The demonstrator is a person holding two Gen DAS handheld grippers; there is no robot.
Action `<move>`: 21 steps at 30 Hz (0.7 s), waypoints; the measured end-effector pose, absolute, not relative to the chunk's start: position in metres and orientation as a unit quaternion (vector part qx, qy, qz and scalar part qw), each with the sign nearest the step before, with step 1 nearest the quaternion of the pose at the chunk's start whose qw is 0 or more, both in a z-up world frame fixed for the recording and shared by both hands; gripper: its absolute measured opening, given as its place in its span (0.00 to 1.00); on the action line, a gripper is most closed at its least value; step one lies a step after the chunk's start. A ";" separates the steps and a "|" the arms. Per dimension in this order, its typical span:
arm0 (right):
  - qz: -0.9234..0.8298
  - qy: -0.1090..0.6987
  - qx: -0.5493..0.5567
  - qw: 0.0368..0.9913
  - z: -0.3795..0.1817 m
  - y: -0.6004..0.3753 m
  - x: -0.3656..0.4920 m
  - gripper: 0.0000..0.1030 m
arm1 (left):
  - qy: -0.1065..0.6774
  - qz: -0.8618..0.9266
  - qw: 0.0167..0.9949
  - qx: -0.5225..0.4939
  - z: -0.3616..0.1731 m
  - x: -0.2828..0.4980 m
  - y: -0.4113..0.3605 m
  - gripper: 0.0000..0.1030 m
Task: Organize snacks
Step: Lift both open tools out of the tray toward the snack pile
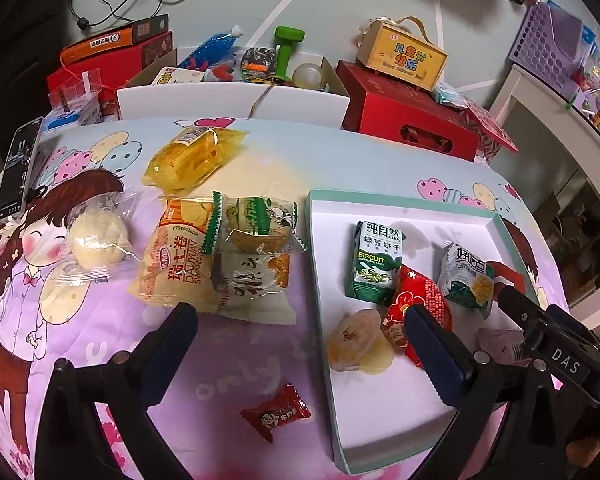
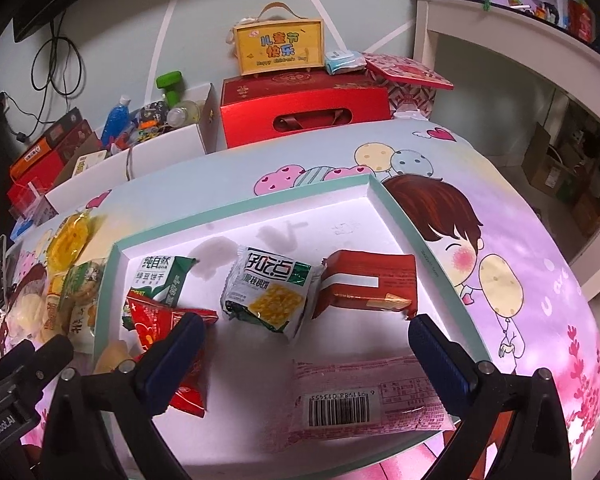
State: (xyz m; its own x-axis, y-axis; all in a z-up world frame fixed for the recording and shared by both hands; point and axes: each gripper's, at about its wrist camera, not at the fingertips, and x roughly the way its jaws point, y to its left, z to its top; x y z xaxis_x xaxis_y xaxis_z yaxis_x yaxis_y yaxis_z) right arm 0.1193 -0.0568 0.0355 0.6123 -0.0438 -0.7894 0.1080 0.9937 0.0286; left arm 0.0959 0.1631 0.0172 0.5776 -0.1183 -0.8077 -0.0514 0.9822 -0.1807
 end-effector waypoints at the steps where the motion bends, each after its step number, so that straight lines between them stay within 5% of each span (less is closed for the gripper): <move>1: -0.042 0.437 0.036 0.898 0.036 -0.056 0.119 1.00 | 0.460 -0.018 0.883 -0.093 0.017 0.096 0.164 1.00; 21: 0.023 0.399 0.016 0.917 0.054 0.003 0.107 1.00 | 0.451 0.008 0.876 -0.169 0.025 0.091 0.221 1.00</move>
State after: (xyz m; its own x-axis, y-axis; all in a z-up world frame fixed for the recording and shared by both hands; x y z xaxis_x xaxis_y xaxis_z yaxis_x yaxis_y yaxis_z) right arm 0.1073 0.0034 0.0538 0.6806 0.0544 -0.7306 -0.0289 0.9985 0.0474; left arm 0.0915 0.2210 0.0245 0.5926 -0.1390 -0.7934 -0.1656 0.9429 -0.2889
